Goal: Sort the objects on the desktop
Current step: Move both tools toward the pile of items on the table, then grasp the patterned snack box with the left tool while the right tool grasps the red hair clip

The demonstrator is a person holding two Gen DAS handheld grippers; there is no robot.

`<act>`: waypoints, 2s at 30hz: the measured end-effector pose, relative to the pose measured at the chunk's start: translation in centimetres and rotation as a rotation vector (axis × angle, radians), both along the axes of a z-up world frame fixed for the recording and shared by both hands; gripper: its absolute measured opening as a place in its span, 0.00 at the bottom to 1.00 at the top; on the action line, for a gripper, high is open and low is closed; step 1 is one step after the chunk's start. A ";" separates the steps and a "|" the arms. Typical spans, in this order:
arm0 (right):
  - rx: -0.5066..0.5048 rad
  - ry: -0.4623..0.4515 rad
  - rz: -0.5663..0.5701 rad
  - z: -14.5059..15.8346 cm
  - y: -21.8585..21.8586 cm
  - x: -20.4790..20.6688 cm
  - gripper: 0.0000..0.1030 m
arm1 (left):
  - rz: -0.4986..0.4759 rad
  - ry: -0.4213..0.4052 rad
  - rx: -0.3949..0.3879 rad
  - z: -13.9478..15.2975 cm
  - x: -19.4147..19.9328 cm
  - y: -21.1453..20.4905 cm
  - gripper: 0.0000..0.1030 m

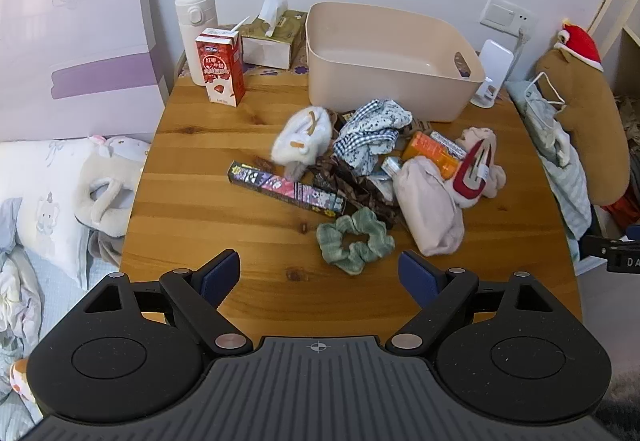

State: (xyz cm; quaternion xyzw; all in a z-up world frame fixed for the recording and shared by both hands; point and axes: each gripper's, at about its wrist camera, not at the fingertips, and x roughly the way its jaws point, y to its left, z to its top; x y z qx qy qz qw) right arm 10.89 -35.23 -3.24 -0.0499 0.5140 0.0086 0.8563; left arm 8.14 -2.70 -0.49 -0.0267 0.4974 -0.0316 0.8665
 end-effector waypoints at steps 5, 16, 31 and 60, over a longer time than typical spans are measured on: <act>0.008 -0.022 0.031 -0.7 -0.7 1.7 1.00 | 0.014 -0.020 0.016 -0.5 1.7 -0.3 0.85; 0.052 -0.036 0.082 -2.5 -2.0 6.5 1.00 | 0.068 -0.036 0.033 -1.5 5.6 -0.4 0.85; 0.070 -0.089 0.202 -4.2 0.7 10.7 0.98 | 0.107 0.008 0.039 -4.5 10.7 -0.8 0.85; 0.220 0.122 0.087 -11.4 4.6 16.2 0.77 | 0.198 0.249 -0.023 -16.4 17.3 2.1 0.75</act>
